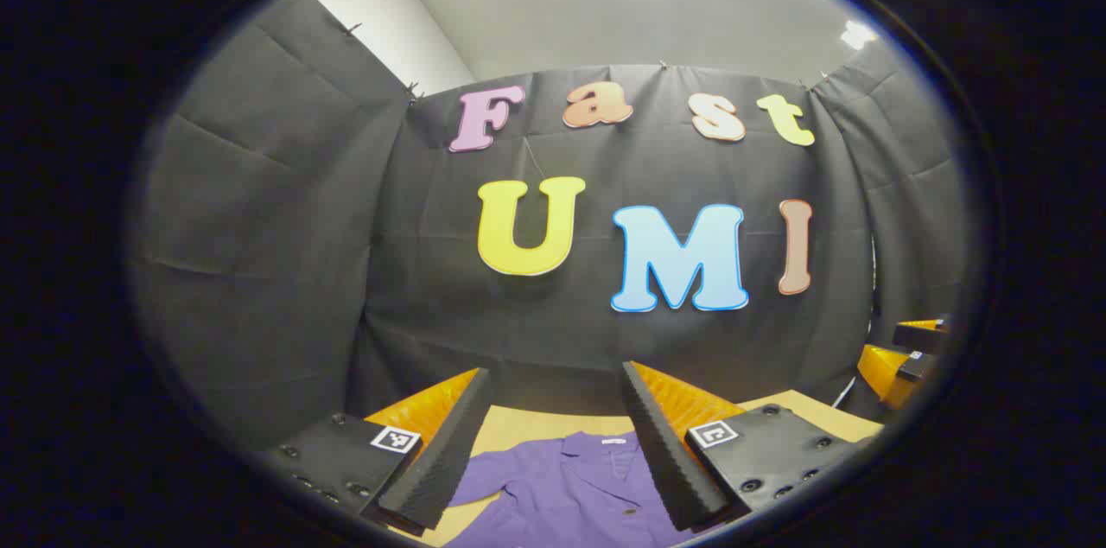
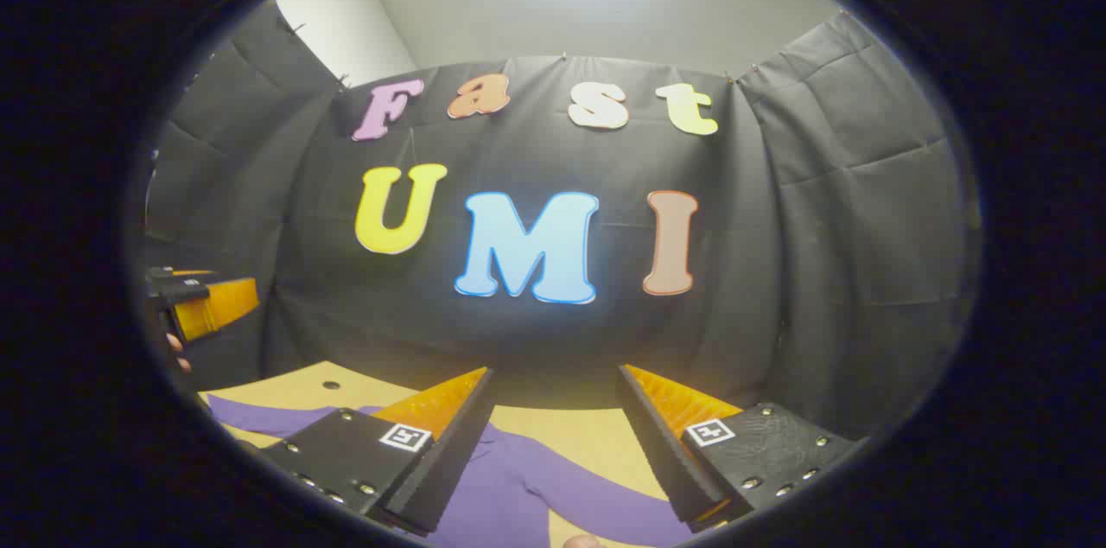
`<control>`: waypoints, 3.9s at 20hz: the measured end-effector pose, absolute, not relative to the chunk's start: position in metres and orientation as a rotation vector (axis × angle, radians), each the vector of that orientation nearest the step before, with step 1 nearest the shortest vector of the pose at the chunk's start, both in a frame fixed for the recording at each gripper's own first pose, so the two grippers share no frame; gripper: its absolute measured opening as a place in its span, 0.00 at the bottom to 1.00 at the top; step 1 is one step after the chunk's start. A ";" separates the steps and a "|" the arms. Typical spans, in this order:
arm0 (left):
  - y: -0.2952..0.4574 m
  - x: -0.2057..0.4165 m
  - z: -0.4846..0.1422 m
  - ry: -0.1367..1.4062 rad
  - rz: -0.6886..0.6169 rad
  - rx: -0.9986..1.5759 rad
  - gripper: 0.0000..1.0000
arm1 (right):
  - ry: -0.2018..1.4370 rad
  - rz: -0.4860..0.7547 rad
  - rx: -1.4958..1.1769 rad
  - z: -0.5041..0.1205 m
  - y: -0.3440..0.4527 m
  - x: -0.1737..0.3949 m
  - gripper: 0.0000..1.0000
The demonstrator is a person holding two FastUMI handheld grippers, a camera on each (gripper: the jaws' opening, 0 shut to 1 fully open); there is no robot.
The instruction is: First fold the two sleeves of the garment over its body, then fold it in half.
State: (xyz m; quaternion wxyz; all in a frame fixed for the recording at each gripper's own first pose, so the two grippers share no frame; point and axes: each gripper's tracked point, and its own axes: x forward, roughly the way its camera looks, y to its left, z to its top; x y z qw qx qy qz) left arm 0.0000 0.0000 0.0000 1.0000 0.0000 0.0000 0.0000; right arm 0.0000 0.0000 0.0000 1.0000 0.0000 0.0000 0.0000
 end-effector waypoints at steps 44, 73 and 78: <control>0.007 0.060 -0.066 0.106 -0.072 0.073 0.98 | 0.841 -0.607 0.260 -0.309 -0.161 -0.062 0.92; 0.015 0.039 -0.091 0.164 -0.058 0.052 0.98 | 0.936 -0.545 0.475 -0.368 -0.172 -0.043 0.06; 0.024 0.037 -0.095 0.168 -0.045 0.047 0.98 | 0.852 -0.471 0.464 -0.340 -0.167 -0.030 0.01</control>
